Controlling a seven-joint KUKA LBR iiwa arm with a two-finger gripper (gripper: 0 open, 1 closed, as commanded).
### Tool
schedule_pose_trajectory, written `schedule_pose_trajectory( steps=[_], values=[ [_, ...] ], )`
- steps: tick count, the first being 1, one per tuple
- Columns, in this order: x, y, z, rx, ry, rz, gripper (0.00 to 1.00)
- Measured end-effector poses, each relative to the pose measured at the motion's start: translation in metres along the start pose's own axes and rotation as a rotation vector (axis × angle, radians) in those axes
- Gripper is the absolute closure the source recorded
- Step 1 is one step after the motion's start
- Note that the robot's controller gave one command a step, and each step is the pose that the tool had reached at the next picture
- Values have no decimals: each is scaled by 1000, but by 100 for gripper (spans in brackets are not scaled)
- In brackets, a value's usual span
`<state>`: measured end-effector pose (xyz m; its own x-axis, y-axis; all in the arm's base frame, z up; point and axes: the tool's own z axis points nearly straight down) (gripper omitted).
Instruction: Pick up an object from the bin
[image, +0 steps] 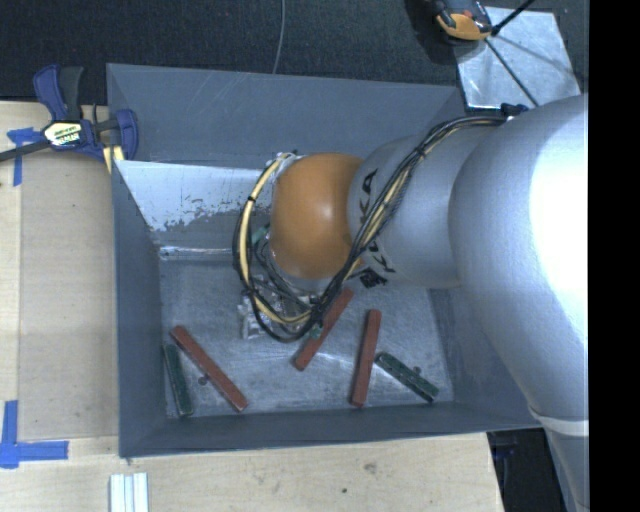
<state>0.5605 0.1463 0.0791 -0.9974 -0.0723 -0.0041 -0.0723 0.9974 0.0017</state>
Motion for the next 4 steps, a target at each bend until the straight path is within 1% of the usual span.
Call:
schedule_pose_trajectory(
  steps=[1,2,3,4],
  values=[
    [2,-2,-44,3,9,-20,100],
    [-2,-5,-68,1,1,-41,0],
    [-2,-5,-68,1,1,-41,0],
    [-3,-49,-1,1,-4,-89,100]
  ],
)
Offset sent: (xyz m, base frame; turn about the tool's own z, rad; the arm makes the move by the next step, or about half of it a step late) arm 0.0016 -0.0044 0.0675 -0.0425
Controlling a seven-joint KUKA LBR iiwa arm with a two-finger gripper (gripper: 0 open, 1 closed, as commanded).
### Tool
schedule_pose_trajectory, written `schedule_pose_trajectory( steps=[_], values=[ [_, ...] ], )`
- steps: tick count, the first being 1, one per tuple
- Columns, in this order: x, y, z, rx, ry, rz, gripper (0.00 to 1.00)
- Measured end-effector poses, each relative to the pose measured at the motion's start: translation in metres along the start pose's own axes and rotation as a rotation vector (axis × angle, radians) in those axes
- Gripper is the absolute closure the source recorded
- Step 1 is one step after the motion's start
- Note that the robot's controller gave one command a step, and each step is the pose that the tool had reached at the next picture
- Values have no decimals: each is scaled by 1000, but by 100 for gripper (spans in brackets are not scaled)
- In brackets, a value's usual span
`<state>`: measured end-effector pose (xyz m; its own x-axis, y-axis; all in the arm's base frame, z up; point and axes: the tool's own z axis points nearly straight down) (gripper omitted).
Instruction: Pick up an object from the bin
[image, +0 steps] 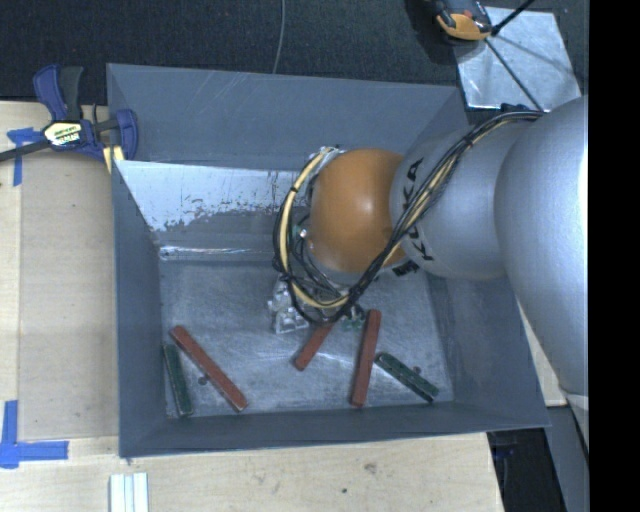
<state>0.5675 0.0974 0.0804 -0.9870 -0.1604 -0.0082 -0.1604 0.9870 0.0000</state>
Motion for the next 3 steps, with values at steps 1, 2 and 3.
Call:
schedule_pose_trajectory(
  steps=[1,2,3],
  values=[
    [1,0,1,0,4,0,0],
    [1,0,1,0,4,1,0],
    [-1,-31,-1,-3,4,-39,0]
  ],
)
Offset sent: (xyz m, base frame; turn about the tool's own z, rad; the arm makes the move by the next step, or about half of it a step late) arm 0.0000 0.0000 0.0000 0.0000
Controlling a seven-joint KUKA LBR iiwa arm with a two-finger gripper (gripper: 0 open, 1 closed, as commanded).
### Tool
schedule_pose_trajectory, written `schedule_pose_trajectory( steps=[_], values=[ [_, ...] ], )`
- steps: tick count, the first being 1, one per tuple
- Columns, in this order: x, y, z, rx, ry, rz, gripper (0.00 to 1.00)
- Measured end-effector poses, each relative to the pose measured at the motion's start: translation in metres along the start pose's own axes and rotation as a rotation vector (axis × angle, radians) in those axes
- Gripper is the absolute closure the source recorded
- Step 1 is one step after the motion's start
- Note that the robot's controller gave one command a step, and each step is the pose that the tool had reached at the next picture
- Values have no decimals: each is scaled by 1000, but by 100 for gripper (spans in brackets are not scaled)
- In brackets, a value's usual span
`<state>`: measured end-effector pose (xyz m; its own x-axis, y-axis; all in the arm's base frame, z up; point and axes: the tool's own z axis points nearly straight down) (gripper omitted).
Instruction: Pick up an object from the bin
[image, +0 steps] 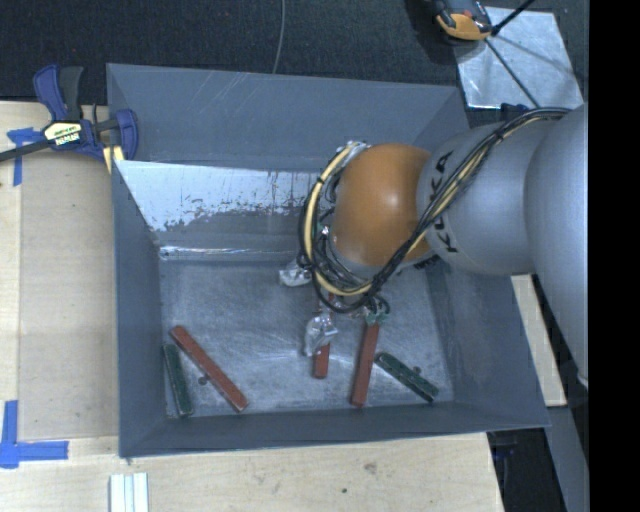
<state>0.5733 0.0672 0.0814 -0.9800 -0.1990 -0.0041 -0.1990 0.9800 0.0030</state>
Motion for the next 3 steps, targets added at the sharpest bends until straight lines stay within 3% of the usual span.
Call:
schedule_pose_trajectory(
  steps=[1,2,3],
  values=[
    [23,-26,6,6,0,-159,0],
    [21,-89,-1,4,0,-216,100],
    [21,-89,-1,4,0,-216,100]
  ],
)
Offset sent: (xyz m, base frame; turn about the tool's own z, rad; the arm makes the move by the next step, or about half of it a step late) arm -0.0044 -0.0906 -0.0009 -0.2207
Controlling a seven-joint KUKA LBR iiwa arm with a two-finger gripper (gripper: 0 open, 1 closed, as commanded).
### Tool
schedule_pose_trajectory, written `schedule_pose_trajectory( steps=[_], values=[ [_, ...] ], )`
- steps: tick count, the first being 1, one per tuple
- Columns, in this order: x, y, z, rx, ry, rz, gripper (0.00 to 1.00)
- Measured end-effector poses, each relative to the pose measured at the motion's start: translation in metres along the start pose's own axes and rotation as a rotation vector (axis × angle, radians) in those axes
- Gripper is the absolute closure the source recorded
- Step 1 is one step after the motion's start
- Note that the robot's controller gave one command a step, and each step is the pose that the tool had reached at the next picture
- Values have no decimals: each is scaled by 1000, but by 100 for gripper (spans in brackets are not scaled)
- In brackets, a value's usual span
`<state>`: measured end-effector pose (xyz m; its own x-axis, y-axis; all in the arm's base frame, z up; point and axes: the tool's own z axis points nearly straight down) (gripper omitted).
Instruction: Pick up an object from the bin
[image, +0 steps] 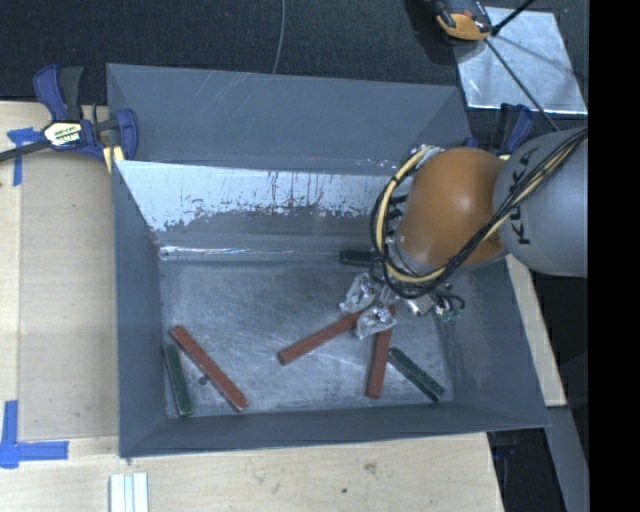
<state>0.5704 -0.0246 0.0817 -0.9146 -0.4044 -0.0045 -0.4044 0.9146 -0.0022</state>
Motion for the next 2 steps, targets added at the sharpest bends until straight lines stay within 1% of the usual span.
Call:
schedule_pose_trajectory(
  steps=[1,2],
  values=[
    [-23,-8,-203,3,-6,-76,100],
    [-24,-8,-203,3,-7,-76,100]
  ],
)
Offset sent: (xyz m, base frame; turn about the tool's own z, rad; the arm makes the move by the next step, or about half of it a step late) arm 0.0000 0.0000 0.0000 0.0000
